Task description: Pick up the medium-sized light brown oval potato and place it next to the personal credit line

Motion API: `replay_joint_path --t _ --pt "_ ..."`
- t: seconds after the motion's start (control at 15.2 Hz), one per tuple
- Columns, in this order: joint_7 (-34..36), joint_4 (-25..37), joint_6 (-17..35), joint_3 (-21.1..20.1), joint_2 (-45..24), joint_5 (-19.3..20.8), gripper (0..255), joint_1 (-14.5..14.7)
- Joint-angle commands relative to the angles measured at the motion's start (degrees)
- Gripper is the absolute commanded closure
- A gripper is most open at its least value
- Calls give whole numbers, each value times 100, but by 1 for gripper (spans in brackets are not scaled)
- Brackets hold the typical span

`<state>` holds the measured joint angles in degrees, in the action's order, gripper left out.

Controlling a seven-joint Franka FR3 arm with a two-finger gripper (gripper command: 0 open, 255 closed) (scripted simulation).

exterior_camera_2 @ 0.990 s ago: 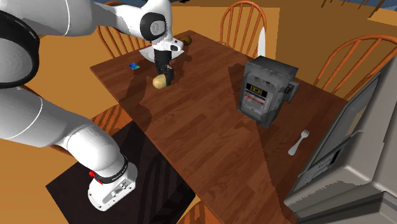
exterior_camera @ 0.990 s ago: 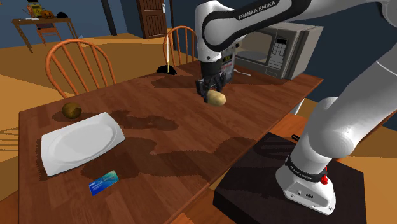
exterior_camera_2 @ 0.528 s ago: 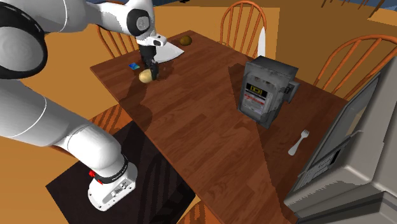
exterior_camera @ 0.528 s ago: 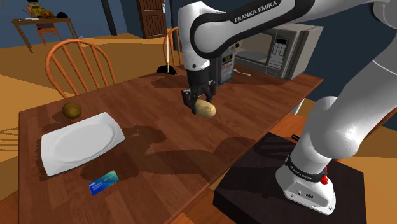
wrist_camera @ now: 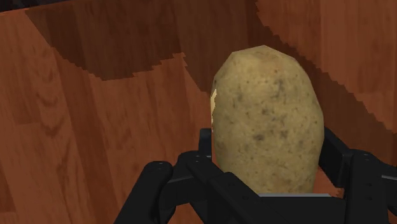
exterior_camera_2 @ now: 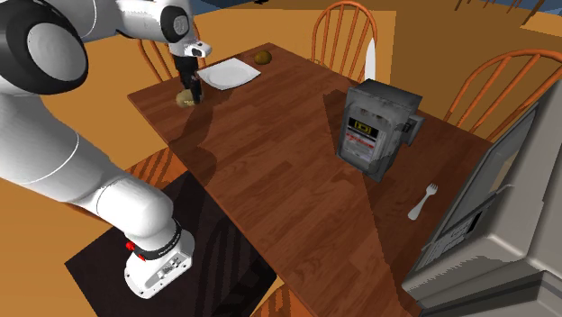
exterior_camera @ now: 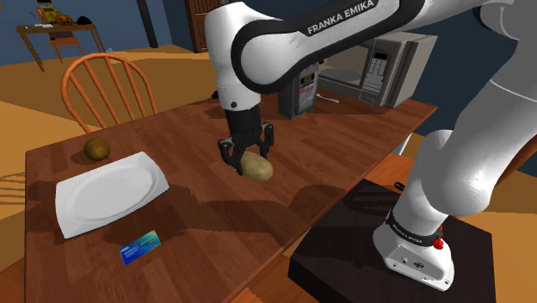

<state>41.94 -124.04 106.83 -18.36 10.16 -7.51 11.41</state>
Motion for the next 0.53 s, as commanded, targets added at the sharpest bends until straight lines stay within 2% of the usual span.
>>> replay_joint_path --t 0.0,0.46 --pt "306 240 17 -174 -237 10 255 107" --pt "1374 1205 -11 -705 -1138 224 255 526"
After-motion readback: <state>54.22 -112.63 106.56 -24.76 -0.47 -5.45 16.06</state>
